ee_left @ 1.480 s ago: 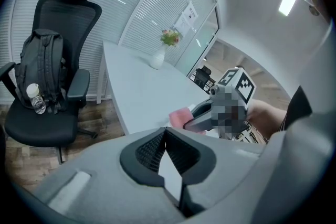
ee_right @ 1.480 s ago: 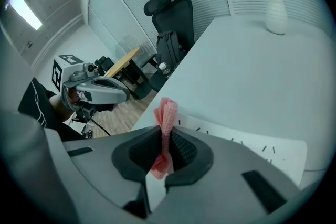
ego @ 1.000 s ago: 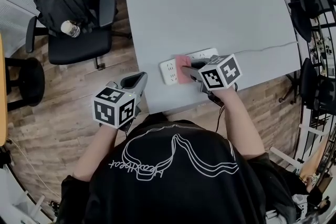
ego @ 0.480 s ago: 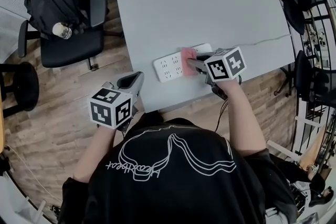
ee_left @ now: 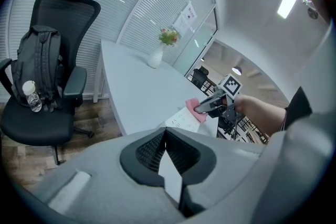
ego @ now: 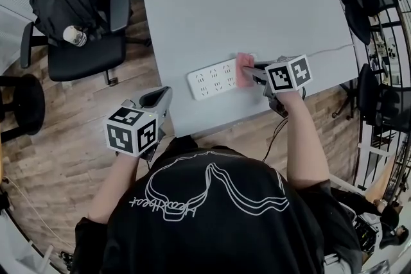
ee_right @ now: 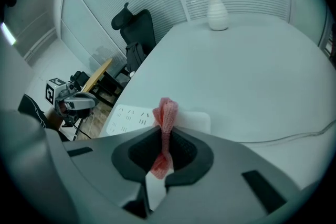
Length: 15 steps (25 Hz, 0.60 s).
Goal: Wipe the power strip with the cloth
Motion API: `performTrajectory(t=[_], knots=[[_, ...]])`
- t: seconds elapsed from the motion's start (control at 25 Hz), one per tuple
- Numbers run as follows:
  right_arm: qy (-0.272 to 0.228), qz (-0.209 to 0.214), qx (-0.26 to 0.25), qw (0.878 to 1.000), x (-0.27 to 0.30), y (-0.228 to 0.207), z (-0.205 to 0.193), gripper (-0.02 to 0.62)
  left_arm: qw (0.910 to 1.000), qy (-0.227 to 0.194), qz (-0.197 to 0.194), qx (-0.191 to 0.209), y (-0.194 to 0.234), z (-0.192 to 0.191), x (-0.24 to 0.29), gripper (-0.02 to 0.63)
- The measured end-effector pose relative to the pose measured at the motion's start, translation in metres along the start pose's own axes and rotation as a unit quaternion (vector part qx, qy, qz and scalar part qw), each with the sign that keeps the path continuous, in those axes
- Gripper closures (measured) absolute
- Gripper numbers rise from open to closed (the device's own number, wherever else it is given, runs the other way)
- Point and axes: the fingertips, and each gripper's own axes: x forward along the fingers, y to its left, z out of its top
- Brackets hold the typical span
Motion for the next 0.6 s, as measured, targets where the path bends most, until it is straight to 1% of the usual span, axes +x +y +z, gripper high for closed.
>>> performTrajectory(t=[0.12,0.24,0.36,0.6], knots=[[-0.007,-0.019,0.012,1.0,-0.009,-0.017,0.0,0.555,1.0,-0.003,0.002,0.002,0.0,0.002,0.001,0.594],[-0.009,-0.033,0.025,0.999,-0.017,-0.031,-0.007,0.555,0.9999,-0.009,0.007,0.002,-0.004,0.004,-0.003,0.594],[-0.011,-0.041,0.031,0.999,-0.024,-0.04,-0.01,0.555,0.9998,-0.016,0.009,0.002,-0.006,0.006,-0.009,0.594],[-0.02,-0.052,0.038,0.998,-0.034,-0.056,-0.016,0.555,0.9995,-0.015,0.027,-0.002,-0.006,0.002,-0.017,0.594]])
